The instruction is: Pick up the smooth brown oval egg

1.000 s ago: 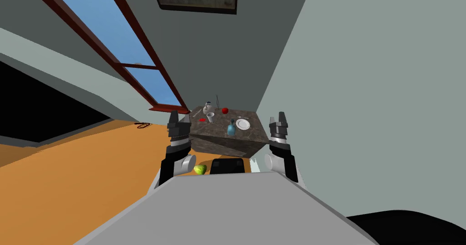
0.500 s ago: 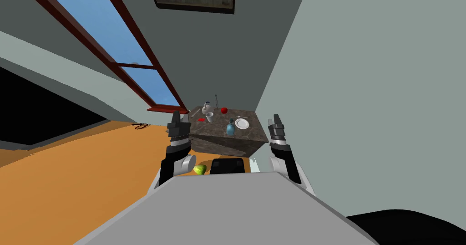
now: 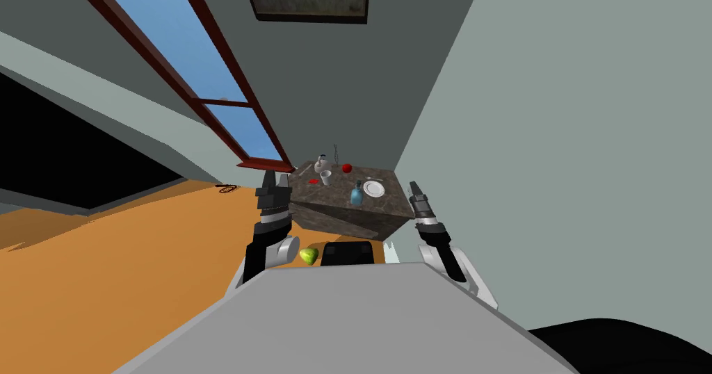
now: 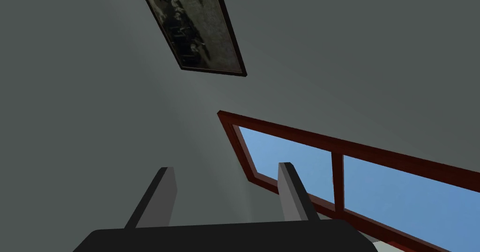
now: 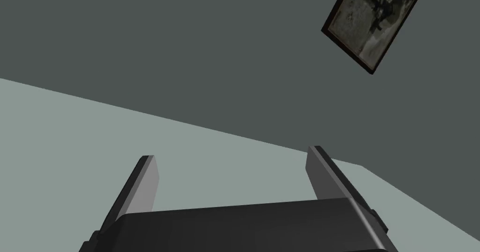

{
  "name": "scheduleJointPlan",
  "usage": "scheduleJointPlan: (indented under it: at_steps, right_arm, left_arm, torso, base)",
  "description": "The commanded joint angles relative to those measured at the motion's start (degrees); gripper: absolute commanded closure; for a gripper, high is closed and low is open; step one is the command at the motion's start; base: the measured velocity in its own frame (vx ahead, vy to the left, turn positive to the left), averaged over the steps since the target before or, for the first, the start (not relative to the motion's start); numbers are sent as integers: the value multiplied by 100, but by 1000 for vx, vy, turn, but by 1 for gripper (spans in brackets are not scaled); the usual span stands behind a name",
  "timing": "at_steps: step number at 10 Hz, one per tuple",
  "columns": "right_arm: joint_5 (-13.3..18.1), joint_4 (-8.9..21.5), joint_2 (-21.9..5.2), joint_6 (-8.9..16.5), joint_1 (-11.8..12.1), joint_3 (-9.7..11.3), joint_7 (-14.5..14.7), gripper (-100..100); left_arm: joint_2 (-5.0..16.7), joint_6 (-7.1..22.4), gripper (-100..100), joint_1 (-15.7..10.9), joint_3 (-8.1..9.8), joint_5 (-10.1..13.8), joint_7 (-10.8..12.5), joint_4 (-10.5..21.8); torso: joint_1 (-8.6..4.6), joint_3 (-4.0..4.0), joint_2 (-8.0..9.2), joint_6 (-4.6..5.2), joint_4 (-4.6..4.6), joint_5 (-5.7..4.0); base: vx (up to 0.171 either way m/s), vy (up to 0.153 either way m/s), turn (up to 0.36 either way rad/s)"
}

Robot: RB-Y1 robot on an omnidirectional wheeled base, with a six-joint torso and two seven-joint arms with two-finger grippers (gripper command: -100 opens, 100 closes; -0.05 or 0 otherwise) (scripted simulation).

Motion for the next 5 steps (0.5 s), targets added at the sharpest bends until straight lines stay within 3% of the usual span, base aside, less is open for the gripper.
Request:
scheduleJointPlan:
  at_steps: [1, 5]
  right_arm:
    - [190, 58, -194, 23, 9, -27, -81, -100]
    - [853, 466, -880, -19, 158, -198, -418, -100]
  left_arm:
    - [0, 0, 0, 0, 0, 0, 0, 0]
    - [0, 0, 0, 1, 1, 0, 0, 0]
  torso:
    - [0, 0, 0, 0, 0, 0]
    - [-9, -2, -3, 2, 0, -2]
  base:
    - [-9, 39, 29]
    - [-9, 37, 120]
